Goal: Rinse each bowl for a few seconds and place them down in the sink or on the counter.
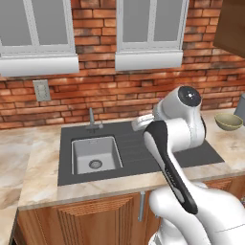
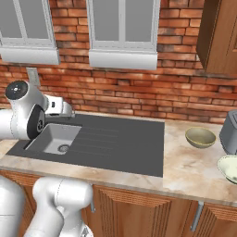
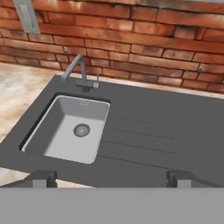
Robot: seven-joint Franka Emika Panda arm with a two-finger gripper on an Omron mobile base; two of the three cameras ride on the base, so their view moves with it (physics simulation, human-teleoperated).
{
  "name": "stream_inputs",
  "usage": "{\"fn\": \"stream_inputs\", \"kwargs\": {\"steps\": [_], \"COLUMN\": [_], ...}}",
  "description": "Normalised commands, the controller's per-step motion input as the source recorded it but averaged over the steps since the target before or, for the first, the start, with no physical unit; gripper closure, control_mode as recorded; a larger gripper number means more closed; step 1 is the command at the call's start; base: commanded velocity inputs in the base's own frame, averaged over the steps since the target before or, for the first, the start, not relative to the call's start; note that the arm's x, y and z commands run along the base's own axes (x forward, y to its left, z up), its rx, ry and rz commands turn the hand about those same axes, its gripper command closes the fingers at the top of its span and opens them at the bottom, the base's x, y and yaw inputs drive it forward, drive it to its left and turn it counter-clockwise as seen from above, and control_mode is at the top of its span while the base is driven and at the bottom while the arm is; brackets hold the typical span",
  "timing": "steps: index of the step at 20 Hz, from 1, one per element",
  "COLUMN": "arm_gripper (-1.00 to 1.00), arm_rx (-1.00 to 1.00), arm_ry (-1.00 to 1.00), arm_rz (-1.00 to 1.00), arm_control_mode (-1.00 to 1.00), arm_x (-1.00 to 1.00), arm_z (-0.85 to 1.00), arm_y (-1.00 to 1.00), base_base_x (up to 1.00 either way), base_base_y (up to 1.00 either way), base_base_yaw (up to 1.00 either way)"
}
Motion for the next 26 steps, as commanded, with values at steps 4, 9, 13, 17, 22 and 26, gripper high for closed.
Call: {"fn": "stream_inputs", "kwargs": {"steps": [4, 9, 13, 17, 22, 26], "arm_gripper": [-1.00, -1.00, -1.00, -1.00, -1.00, -1.00], "arm_rx": [0.00, 0.00, 0.00, 0.00, 0.00, 0.00], "arm_ry": [-0.07, -0.07, -0.08, -0.11, -0.11, -0.13], "arm_rz": [0.07, 0.06, 0.05, 0.05, 0.05, 0.05], "arm_control_mode": [-1.00, -1.00, -1.00, -1.00, -1.00, -1.00], "arm_x": [0.00, 0.00, 0.01, 0.01, 0.00, 0.00], "arm_z": [-0.05, -0.01, 0.00, 0.00, -0.01, -0.02], "arm_y": [0.00, 0.00, 0.00, 0.00, 0.00, 0.00], "base_base_x": [0.00, 0.00, 0.00, 0.00, 0.00, 0.00], "base_base_y": [0.00, 0.00, 0.00, 0.00, 0.00, 0.00], "base_base_yaw": [0.00, 0.00, 0.00, 0.00, 0.00, 0.00]}}
